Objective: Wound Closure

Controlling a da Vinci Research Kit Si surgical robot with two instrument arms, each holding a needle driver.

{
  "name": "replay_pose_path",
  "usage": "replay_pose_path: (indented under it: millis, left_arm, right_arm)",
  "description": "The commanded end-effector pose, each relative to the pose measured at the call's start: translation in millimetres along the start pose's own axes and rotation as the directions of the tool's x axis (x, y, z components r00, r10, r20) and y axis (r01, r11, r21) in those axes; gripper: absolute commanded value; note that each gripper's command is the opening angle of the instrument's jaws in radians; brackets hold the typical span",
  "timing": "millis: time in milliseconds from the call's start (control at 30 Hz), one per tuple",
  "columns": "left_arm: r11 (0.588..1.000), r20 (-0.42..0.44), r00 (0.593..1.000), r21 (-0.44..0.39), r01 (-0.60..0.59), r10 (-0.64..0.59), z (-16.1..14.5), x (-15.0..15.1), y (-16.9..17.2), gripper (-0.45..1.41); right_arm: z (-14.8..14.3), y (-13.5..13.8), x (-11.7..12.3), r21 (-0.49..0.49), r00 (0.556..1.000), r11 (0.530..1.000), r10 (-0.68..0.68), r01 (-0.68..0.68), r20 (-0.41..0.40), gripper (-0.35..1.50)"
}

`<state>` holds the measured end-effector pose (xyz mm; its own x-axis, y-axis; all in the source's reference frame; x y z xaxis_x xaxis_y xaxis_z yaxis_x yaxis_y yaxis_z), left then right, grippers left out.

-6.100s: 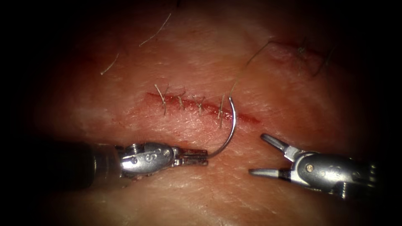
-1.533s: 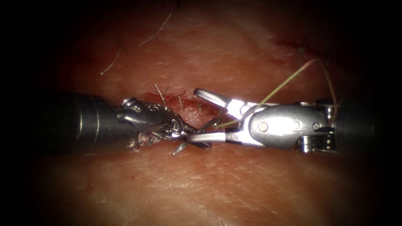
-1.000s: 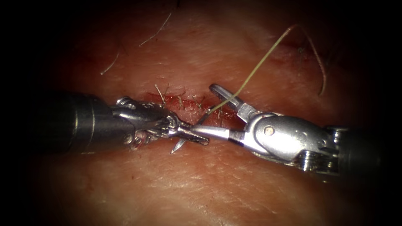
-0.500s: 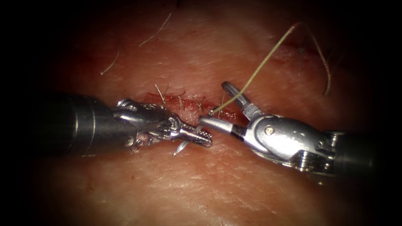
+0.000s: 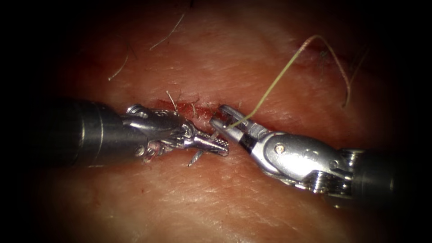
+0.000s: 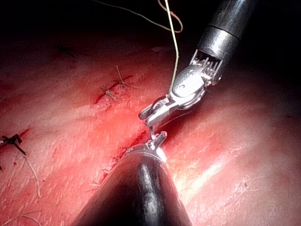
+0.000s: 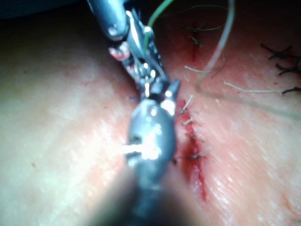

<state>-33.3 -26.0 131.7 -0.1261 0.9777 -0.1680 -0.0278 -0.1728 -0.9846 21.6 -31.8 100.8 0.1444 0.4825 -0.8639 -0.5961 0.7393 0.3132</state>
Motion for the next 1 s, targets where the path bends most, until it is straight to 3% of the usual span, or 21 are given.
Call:
replay_pose_path:
  millis: [33, 200, 233, 267, 333, 400, 467, 633, 800, 1000]
  left_arm:
    - [1.000, 0.003, 1.000, 0.001, 0.000, 0.000, 0.6, -0.3, -0.5, -0.45]
    - [0.997, 0.007, 0.998, 0.010, -0.070, 0.070, 0.9, -0.4, -0.2, -0.45]
    - [0.994, 0.011, 0.994, 0.022, -0.111, 0.111, 1.0, -0.4, -0.2, -0.27]
    - [0.990, 0.013, 0.990, 0.031, -0.140, 0.139, 1.1, -0.3, -0.2, 0.12]
    - [0.977, 0.007, 0.978, 0.050, -0.207, 0.207, 1.3, 0.1, -0.3, 0.71]
    - [0.967, 0.005, 0.969, 0.066, -0.246, 0.247, 1.5, 0.3, -0.5, 1.04]
    - [0.954, 0.015, 0.957, 0.077, -0.291, 0.291, 1.8, 0.5, -0.7, 1.23]
    - [0.934, 0.023, 0.937, 0.086, -0.348, 0.348, 2.3, 0.3, -0.8, 1.24]
    - [0.909, 0.060, 0.915, 0.104, -0.404, 0.399, 3.0, -0.3, -1.2, 1.24]
    - [0.850, 0.130, 0.858, 0.128, -0.511, 0.497, 4.3, -2.1, -3.0, 0.79]
  right_arm:
    - [0.3, -0.2, -0.4, 0.003, 1.000, 1.000, -0.001, 0.001, -0.001, -0.35]
    - [0.0, 0.0, -0.5, 0.013, 1.000, 1.000, -0.007, 0.007, -0.007, -0.35]
    - [-0.1, 0.1, -0.5, 0.020, 1.000, 1.000, -0.006, 0.006, -0.009, -0.35]
    - [-0.3, 0.3, -0.5, 0.035, 1.000, 0.999, -0.006, 0.006, -0.008, -0.35]
    - [-0.6, 0.7, -0.4, 0.072, 1.000, 0.997, -0.013, 0.012, 0.011, -0.35]
    - [-0.9, 1.2, -0.3, 0.128, 0.999, 0.992, -0.015, 0.010, 0.036, -0.35]
    - [-1.4, 2.0, -0.5, 0.161, 0.998, 0.987, -0.032, 0.021, 0.061, -0.35]
    - [-2.9, 4.6, -0.8, 0.243, 0.998, 0.970, -0.039, 0.028, 0.040, -0.35]
    - [-4.4, 7.5, -1.3, 0.270, 0.989, 0.952, -0.150, 0.143, 0.007, -0.35]
    - [-4.2, 8.4, -2.4, 0.257, 0.936, 0.901, -0.349, 0.350, -0.050, -0.35]
